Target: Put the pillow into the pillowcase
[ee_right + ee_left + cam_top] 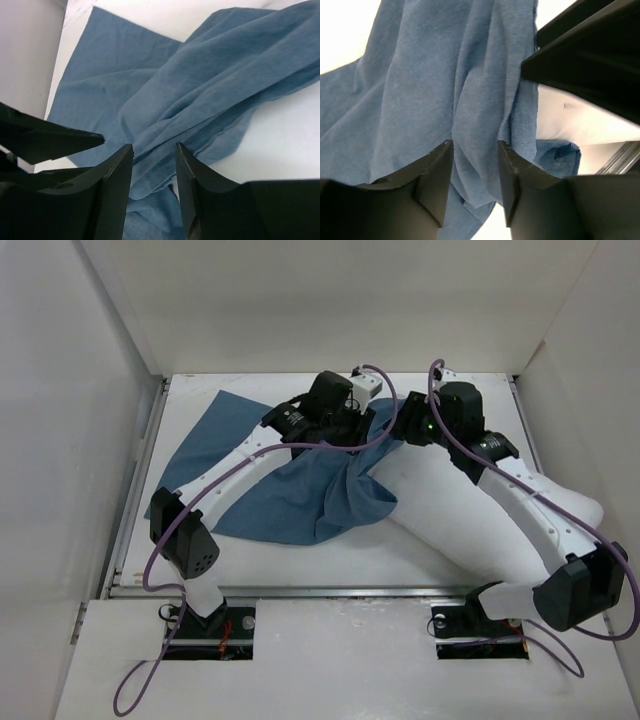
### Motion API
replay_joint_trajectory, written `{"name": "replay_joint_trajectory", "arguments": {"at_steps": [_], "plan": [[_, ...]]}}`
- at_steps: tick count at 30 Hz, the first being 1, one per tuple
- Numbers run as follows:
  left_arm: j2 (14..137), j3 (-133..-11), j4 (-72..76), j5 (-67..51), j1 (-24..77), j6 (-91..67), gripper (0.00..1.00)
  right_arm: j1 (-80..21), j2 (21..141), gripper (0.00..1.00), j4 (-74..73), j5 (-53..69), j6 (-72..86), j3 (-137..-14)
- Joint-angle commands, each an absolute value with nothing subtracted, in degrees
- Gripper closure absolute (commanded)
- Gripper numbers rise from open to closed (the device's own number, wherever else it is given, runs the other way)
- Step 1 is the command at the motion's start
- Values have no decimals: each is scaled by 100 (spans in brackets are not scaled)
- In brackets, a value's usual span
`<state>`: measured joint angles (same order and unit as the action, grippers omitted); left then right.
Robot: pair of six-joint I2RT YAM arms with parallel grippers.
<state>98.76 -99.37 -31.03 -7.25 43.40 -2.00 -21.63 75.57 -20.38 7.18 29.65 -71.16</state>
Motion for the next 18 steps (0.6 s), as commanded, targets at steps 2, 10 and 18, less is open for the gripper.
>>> {"name": "replay_joint_trajectory", "arguments": {"at_steps": [2, 10, 18], "plan": [[9729, -9905, -2752, -1080, 4351, -211, 67, -2312, 7629, 55, -1748, 1063, 3163, -7084], [9844, -9853, -2637, -1326, 4351, -211, 100, -2417, 7524, 56, -2012, 1046, 3164, -6908], [9791, -9791, -2522, -1608, 4351, -158, 100, -2531, 7540, 54, -1679, 1204, 3278, -6706]]}}
